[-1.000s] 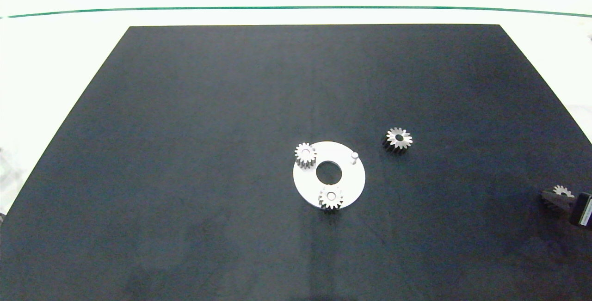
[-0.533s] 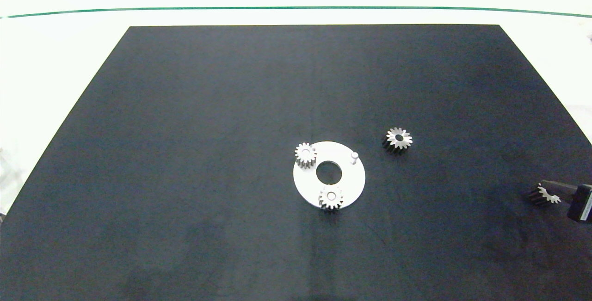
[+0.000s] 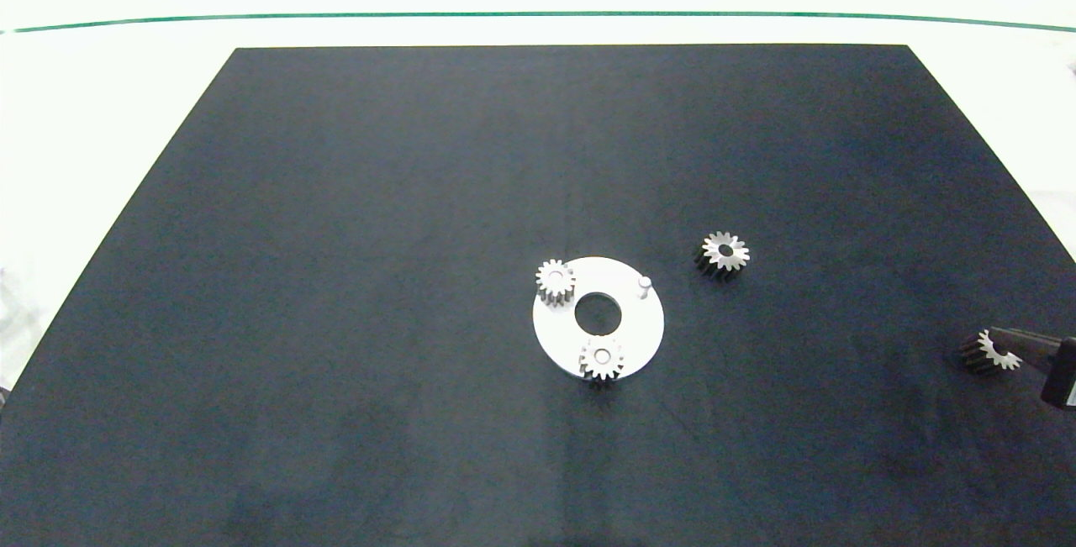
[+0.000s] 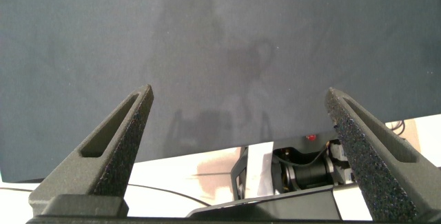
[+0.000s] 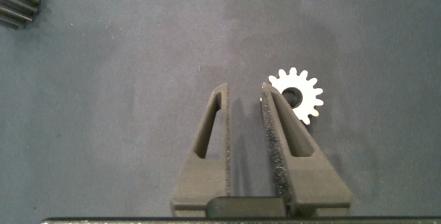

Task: Remove an incorrectly installed larger gear and replace it with the correct smaller gear

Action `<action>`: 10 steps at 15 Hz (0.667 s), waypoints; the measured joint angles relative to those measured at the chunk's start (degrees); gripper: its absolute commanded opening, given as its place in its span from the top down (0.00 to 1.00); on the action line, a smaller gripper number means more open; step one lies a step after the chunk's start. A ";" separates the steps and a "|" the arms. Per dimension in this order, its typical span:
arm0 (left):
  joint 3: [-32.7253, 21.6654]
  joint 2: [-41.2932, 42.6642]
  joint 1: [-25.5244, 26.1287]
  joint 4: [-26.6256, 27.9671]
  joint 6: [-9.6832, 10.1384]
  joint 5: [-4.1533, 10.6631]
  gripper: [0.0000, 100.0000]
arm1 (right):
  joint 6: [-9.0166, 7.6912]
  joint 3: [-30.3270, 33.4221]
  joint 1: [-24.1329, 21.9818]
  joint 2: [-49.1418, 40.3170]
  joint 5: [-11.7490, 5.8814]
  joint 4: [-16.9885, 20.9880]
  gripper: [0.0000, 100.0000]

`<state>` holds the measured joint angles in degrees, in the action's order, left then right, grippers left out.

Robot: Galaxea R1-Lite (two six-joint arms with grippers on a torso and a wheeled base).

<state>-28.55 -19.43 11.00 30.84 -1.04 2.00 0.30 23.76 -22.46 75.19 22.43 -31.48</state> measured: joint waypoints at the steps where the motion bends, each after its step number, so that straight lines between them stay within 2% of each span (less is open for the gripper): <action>1: 0.00 0.00 0.00 0.00 -0.01 -0.02 0.00 | 0.02 -0.01 -0.11 0.02 0.00 -0.02 0.00; 4: -0.02 0.00 0.00 0.00 -0.01 -0.02 0.00 | 0.00 -0.11 -0.26 0.24 -0.05 -0.02 0.00; 10: 0.33 0.01 0.00 0.02 -0.01 0.00 0.00 | -0.30 0.46 -3.45 3.22 -0.27 -0.55 0.00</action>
<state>-28.22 -19.42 11.00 30.87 -1.05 2.00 0.00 24.22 -25.91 78.41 22.16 -32.02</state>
